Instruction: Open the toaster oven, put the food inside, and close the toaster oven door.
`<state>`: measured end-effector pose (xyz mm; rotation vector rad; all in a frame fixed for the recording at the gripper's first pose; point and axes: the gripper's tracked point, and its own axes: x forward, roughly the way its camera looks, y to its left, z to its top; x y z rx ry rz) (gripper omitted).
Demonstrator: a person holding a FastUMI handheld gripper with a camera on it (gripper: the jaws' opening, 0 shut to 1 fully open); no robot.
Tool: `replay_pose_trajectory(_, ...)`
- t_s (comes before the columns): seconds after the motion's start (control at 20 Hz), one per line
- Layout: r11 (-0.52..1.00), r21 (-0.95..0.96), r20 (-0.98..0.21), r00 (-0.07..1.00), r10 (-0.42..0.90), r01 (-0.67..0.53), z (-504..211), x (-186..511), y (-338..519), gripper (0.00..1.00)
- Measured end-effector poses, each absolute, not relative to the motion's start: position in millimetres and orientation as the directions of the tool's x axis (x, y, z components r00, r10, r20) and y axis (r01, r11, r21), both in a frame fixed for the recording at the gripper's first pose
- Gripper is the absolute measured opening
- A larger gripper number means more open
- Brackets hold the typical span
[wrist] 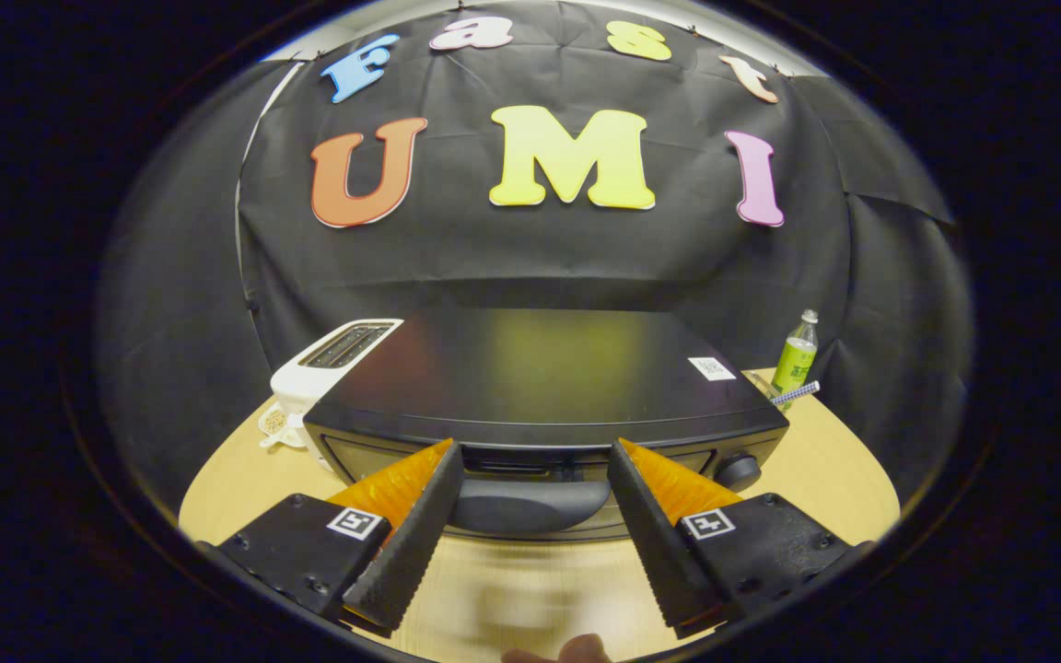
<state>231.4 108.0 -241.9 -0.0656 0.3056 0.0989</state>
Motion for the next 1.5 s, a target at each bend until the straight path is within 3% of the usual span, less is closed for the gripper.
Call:
replay_pose_trajectory(0.35, 0.991, -0.059, -0.367, 0.926, 0.094, -0.124, -271, 174, 97, 1.00)
replay_pose_trajectory(0.75, 0.987, -0.033, -0.533, 0.838, 0.116, -0.157, -328, 112, 84, 1.00)
replay_pose_trajectory(1.05, 0.980, -0.058, -0.500, 0.855, 0.138, -0.192, -288, 86, 80, 1.00)
replay_pose_trajectory(1.3, 0.948, -0.032, -0.458, 0.848, 0.268, -0.317, -207, 46, 103, 1.00)
replay_pose_trajectory(1.4, 0.952, -0.058, -0.359, 0.896, 0.261, -0.301, -178, 75, 100, 1.00)
replay_pose_trajectory(1.5, 0.968, -0.058, -0.385, 0.900, 0.203, -0.243, -197, 124, 91, 1.00)
